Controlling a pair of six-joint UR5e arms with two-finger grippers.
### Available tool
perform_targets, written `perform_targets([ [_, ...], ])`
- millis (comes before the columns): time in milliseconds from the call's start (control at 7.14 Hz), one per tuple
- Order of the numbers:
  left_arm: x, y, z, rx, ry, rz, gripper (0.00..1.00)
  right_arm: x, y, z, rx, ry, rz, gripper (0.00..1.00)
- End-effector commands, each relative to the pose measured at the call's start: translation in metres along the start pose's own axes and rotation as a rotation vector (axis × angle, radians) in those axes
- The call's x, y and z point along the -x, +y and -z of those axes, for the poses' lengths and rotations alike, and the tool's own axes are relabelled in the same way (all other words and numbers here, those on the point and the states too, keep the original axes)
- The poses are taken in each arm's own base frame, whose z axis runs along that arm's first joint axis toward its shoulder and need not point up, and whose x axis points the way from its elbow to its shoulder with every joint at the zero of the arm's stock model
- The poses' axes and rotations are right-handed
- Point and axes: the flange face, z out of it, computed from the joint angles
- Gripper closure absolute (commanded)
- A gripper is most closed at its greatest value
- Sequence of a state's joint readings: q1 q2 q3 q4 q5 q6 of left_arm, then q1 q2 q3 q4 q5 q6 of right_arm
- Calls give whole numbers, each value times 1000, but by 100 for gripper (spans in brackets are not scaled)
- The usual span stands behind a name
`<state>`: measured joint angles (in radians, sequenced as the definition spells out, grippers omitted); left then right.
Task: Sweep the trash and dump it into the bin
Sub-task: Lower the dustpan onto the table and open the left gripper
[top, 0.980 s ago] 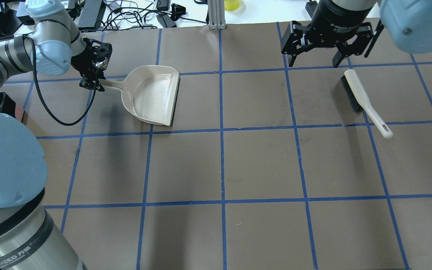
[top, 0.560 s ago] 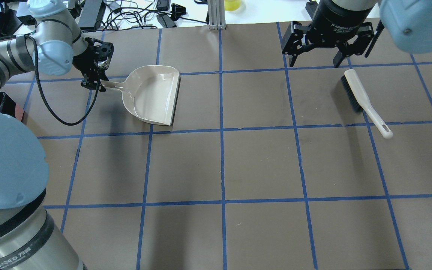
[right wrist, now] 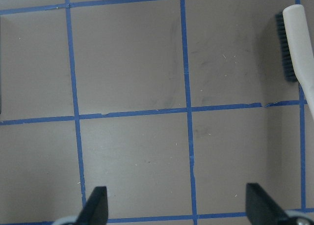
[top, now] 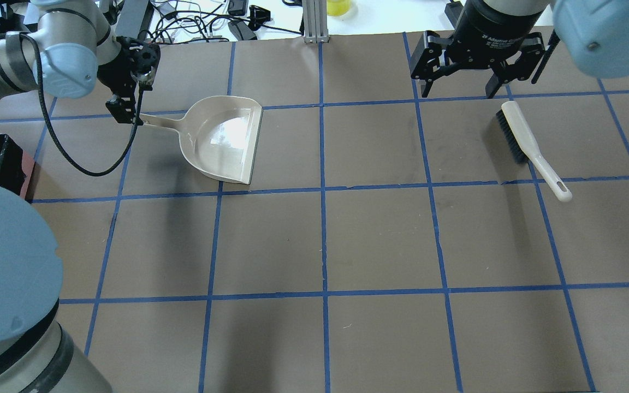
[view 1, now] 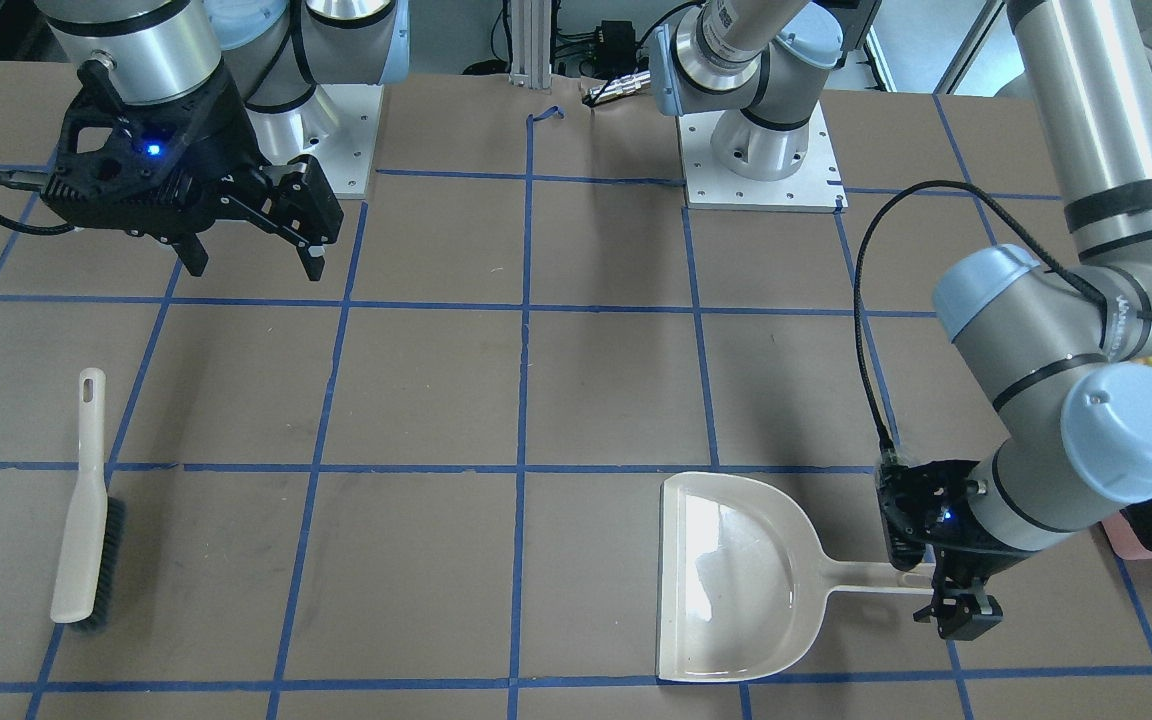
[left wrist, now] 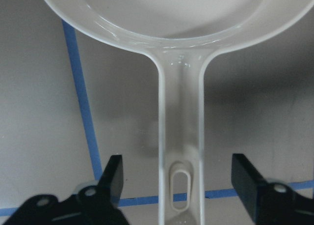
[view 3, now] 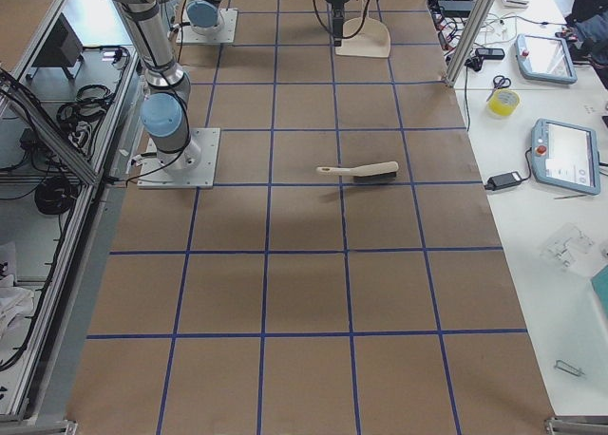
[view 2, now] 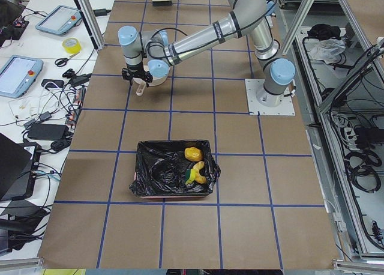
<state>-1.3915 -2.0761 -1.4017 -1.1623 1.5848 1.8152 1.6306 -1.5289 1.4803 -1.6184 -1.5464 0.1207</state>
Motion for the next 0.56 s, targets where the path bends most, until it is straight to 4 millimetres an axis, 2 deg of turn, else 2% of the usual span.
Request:
perform_targets([
  [0,-17,-74,60,-3,-34,114,0,0,0,0,1,0,-1,0],
  [140,-24,-100,74,-12,-52,196,0,0,0,0,0,0,-1,0],
  [280,-35,-118,86,-22,-39,323,0,0,0,0,1,0,-1,0],
  [420,-44,-124,104,-26,-45,453,0,0,0,-1,6,1,-1,0],
])
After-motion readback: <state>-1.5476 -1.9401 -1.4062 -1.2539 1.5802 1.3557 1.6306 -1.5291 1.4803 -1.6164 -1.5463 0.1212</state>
